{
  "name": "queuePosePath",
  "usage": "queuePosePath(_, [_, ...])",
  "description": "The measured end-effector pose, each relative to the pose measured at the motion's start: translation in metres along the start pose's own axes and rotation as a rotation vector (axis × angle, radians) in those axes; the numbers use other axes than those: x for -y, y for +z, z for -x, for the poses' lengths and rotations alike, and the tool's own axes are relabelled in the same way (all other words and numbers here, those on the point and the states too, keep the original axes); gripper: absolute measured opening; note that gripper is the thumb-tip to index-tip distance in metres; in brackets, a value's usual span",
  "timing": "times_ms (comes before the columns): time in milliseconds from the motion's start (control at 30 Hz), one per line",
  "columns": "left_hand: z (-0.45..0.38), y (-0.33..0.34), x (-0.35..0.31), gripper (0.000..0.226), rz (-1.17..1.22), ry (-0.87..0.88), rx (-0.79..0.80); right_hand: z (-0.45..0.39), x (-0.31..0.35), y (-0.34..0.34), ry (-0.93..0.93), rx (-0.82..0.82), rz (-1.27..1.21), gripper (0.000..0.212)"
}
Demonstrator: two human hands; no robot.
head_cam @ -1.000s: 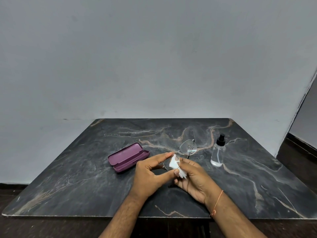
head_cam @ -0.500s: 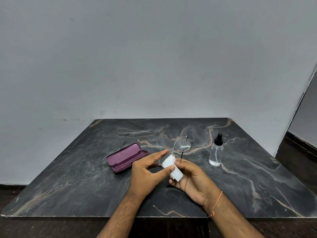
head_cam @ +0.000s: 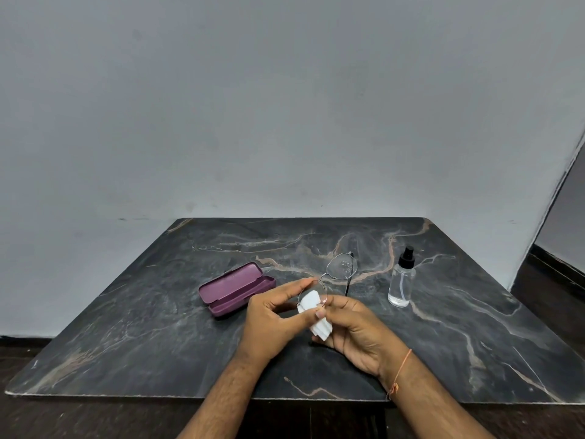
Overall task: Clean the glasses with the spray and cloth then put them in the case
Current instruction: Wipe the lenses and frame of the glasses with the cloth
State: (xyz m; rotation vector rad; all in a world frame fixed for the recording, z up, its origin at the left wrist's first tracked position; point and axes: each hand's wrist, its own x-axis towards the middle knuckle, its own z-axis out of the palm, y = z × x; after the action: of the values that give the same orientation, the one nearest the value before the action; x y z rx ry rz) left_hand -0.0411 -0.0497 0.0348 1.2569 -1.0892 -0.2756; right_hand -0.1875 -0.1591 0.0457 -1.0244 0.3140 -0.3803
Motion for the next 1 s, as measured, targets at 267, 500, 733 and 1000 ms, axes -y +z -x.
queuePosePath(267, [0.001, 0.003, 0.007, 0.056, -0.025, 0.021, 0.037, -0.002, -0.001, 0.001, -0.016, -0.008, -0.008, 0.02])
queuePosePath(500, [0.001, 0.004, 0.008, 0.055, -0.072, 0.1, 0.016, -0.003, -0.001, 0.001, -0.018, -0.002, -0.11, 0.02])
queuePosePath(733, [0.001, 0.006, 0.006, 0.057, -0.091, 0.146, -0.021, -0.006, -0.001, -0.004, 0.005, -0.03, -0.159, 0.033])
queuePosePath(1000, [0.002, 0.004, 0.007, 0.058, -0.09, 0.136, -0.059, -0.008, -0.003, -0.01, 0.004, -0.039, -0.19, 0.024])
